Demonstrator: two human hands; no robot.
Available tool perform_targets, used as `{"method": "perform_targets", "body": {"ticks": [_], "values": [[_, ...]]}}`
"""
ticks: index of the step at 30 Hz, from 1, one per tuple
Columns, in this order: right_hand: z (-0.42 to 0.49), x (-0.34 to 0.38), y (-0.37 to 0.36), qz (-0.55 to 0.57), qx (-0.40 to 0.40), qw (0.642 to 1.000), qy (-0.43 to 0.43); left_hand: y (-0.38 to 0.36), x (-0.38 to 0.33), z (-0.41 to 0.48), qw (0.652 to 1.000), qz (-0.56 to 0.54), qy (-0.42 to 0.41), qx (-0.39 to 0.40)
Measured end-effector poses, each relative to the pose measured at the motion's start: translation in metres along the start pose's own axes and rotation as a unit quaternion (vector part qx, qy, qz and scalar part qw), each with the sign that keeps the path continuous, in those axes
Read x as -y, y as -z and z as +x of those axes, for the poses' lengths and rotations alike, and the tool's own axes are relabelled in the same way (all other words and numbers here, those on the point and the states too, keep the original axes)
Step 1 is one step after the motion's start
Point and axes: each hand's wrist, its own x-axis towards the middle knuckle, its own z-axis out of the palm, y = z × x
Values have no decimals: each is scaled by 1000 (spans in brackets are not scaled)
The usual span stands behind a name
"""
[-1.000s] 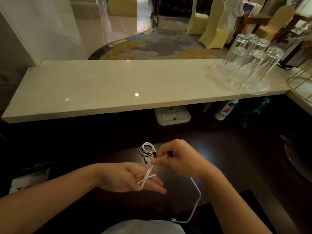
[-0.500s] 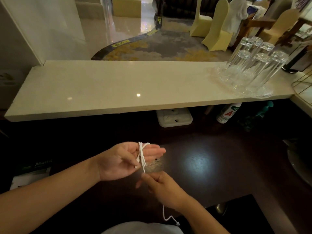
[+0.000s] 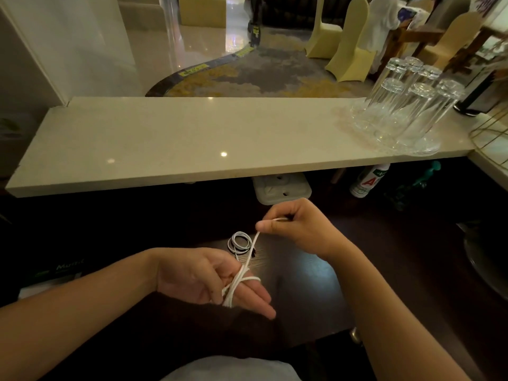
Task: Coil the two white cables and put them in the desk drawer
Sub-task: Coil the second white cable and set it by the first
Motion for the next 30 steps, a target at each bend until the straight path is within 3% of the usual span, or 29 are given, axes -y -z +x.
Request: {"method": "perform_targets", "body": {"ticks": [2,6,10,15,19,22,26,30], "values": [[2,-22,-9,60,-19,997,-44,-4,-1,0,997,-45,-58,31],[-15,-54,-55,136,-11,983,-123,5,-10,-6,973,-166,-161,-25],[-42,-47,-99,177,28,975,-133,15,-8,-8,955,-208,-185,-103],[-48,-22,-84,-36,33,998,-45,23,-2,-6,953,-215,-130,-170],[-43,6,-49,-205,79,975,19,17,-8,-1,976,-108,-72,-174],[-32,30,-22,-237,73,967,65,8,-15,1,983,-38,-41,-172],[-13,41,4,-164,67,983,56,0,-12,4,991,-42,-30,-122],[3,3,-8,57,57,997,-2,-6,-20,1,992,-59,-68,-83]]}}
